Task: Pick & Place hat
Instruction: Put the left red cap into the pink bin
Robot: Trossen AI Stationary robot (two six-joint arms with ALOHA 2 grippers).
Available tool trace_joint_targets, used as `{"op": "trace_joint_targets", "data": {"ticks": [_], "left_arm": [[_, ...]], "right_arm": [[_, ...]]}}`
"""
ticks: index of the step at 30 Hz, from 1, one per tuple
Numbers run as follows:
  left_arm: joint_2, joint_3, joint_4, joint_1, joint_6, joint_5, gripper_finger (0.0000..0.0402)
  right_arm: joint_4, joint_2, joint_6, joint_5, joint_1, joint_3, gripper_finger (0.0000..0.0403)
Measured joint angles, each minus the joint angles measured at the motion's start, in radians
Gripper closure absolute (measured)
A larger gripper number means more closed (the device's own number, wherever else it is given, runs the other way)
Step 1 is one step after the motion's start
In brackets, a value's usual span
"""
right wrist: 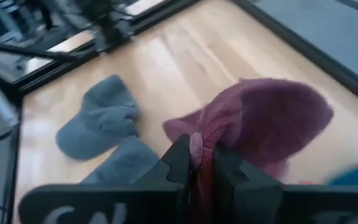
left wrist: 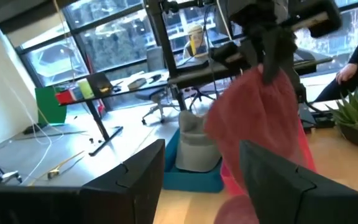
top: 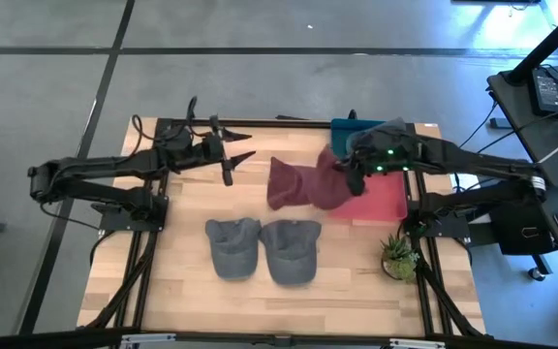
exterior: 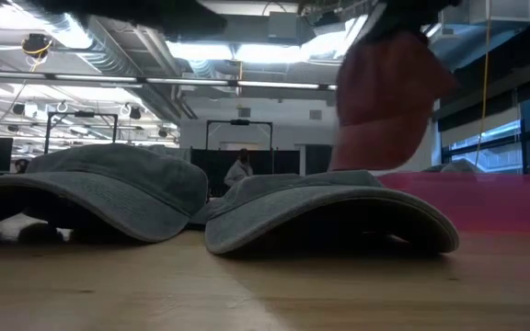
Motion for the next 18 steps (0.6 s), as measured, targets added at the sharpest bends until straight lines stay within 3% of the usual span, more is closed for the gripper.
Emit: {"op": "trace_joint_targets", "data": {"ticks": [8,18], "left_arm": [[0.039,-0.091,0.132,0.004,-0.007,0.003,0.0202],[0.062,-0.092,0.129,0.003,-0.006,0.003,0.0200]], "right_arm": [[-0.221,-0.166,0.162,0.239,0.001,0.000,0.0375],[-0.425,-0.214,0.440,0.373,0.069,-0.035,0.0375]]}}
